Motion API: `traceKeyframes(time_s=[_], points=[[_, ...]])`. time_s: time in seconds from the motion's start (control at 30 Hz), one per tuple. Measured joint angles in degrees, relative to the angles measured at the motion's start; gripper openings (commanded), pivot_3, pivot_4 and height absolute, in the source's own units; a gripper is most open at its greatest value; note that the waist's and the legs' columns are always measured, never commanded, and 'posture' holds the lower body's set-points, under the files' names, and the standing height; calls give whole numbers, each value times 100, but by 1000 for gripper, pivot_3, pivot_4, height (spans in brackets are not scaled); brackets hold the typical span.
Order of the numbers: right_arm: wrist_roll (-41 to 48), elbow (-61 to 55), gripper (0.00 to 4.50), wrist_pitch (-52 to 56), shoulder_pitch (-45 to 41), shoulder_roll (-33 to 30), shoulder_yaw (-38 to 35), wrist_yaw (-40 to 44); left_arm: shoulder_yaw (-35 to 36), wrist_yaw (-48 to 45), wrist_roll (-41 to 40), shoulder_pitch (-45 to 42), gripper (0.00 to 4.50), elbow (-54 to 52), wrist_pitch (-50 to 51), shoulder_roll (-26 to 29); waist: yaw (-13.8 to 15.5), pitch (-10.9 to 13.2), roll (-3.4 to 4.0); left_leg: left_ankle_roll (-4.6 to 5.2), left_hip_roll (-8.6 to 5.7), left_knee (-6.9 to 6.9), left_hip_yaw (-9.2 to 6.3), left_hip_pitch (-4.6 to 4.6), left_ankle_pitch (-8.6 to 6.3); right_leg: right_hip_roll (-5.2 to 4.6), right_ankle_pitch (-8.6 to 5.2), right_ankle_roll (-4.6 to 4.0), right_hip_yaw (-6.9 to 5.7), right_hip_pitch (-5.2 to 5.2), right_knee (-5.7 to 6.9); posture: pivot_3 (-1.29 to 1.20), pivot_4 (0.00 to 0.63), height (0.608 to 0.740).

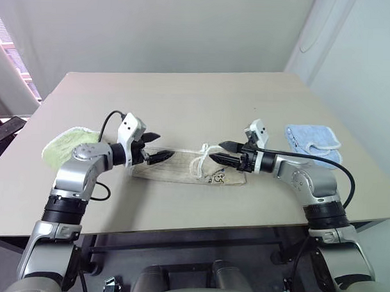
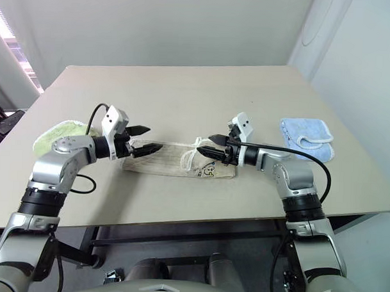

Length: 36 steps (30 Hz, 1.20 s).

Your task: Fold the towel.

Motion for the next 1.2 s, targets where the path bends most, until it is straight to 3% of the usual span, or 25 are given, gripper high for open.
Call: traceKeyframes(time_s=[0.03,0.13,0.37,0.43,0.73,0.9,1.2], points=[[10,63,3603,-1,18,-12,-36,44,-53,-30,12,-37,4118,11,-42,-72,1,0,0,0,-1,0,0,1,0,0,0,0,0,0,0,0,0,729],[47,144,2975,-175,114,-71,-159,247,-415,-228,152,-129,3217,160,-316,-273,10,0,0,0,-3,0,0,0,0,0,0,-1,0,1,0,0,0,729],[-186,554,371,-710,187,-232,-179,356,-1071,-371,747,-787,653,1241,-1225,-1060,11,0,0,0,-4,7,0,2,0,1,0,0,2,4,0,0,0,729],[-242,587,0,-817,200,-250,-176,396,-1157,-386,852,-938,39,1512,-1485,-1280,-1,0,0,0,-4,6,0,1,0,1,0,0,3,4,-1,0,0,729],[-844,1807,0,-1512,-17,221,116,284,-1385,-848,1064,-1063,39,2394,-2128,-1632,-10,0,1,1,-4,9,0,9,1,4,1,-1,7,4,11,0,0,729],[-1318,2576,0,-2009,-266,470,292,124,-1412,-665,1510,-1160,39,3568,-2543,-1738,-5,0,1,1,-4,10,-1,7,1,4,1,0,6,5,11,0,0,729],[-1584,2652,0,-2331,-253,509,335,184,-1334,-616,1768,-1295,39,4357,-2949,-1814,-6,-3,0,1,-4,10,-2,21,1,4,0,-1,6,15,17,0,0,729]])
